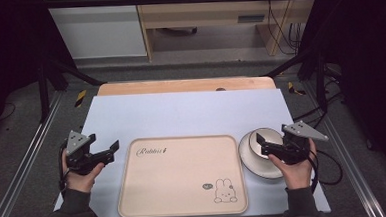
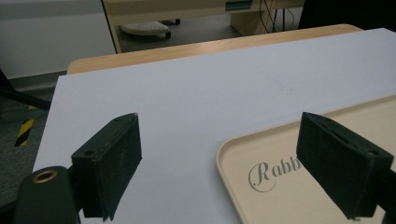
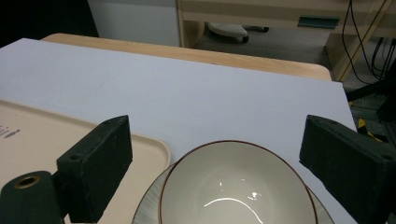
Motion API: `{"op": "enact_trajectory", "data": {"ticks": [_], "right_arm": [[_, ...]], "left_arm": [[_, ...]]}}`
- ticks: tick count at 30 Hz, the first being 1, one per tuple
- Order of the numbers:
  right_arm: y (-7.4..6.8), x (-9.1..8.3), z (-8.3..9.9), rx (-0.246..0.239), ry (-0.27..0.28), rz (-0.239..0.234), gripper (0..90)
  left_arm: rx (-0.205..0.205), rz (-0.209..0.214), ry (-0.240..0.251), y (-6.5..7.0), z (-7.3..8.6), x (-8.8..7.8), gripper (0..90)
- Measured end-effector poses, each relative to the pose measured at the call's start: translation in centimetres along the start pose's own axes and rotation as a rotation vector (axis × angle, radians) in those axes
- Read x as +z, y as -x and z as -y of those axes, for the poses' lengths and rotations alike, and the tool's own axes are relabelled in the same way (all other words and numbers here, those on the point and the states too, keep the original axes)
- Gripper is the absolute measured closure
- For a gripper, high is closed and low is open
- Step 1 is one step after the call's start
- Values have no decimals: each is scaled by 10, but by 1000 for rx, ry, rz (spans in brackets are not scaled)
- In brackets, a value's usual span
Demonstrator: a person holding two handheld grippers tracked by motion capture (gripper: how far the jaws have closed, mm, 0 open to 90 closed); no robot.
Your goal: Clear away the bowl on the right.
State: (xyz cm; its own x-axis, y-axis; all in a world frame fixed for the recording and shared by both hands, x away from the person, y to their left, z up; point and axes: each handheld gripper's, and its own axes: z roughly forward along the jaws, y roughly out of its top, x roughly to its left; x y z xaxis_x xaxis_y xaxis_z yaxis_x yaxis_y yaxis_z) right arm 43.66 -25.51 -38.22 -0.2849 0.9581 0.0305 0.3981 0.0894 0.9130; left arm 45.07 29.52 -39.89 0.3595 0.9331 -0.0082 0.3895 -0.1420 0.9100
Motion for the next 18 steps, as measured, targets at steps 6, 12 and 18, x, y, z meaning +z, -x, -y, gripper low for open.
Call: {"op": "enact_trajectory", "data": {"ticks": [6,12,18], "right_arm": [[9,0,2,34,-21,12,126],[16,3,6,32,-49,47,139],[23,6,10,53,-72,61,152]], "left_arm": [[3,-1,-4,1,1,1,138],[0,-2,-7,1,1,2,139],[8,-4,-13,1,2,3,139]]}}
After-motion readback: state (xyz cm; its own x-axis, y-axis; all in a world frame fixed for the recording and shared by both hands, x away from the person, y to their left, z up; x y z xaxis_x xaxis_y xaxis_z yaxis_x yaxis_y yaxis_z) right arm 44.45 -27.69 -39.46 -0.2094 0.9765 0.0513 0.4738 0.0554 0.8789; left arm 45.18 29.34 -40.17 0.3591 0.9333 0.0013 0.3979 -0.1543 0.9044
